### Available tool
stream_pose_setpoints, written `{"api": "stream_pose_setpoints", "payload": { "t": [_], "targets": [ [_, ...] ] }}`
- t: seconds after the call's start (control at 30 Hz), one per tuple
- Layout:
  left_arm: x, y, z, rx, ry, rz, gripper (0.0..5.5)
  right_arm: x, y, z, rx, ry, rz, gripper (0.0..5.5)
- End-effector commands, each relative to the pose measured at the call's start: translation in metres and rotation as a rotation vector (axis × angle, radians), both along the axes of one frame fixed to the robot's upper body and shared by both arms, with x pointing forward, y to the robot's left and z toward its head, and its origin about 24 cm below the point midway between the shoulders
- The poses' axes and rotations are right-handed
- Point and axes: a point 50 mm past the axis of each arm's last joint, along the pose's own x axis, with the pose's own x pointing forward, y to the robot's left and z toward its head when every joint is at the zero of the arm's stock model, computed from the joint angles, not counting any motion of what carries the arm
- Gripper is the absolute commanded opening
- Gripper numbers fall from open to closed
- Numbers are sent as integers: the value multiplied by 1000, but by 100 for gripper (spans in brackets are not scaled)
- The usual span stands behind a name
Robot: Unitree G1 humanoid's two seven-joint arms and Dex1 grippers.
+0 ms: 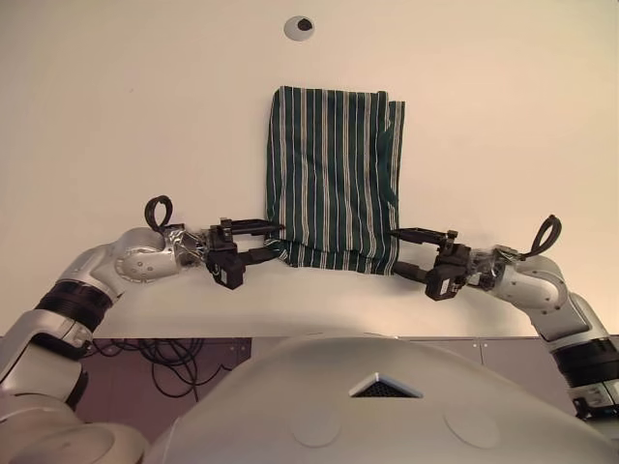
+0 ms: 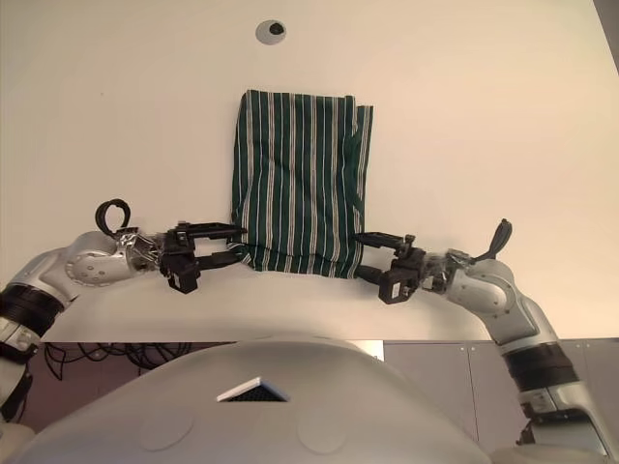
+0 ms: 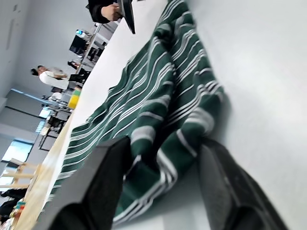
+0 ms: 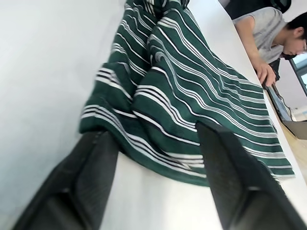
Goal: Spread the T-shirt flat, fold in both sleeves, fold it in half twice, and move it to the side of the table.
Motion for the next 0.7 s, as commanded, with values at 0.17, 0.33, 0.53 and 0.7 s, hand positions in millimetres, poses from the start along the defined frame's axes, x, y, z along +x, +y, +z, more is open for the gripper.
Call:
{"api": "stream_pose_setpoints", "payload": {
  "t": [0.17,0.33,0.53,0.7],
  "targets": [
    [-19,4,-19,183,148,-66,116,-9,-2,-30,-161,144,29,113],
    [-18,3,-18,180,156,-65,61,-6,-2,-30,-146,152,14,21],
    [-21,-7,-4,58,355,-4,1,-6,0,-12,88,364,-62,0],
    [-44,-5,31,-5,916,-22,1,-31,-14,27,276,809,27,0]
  ]
}}
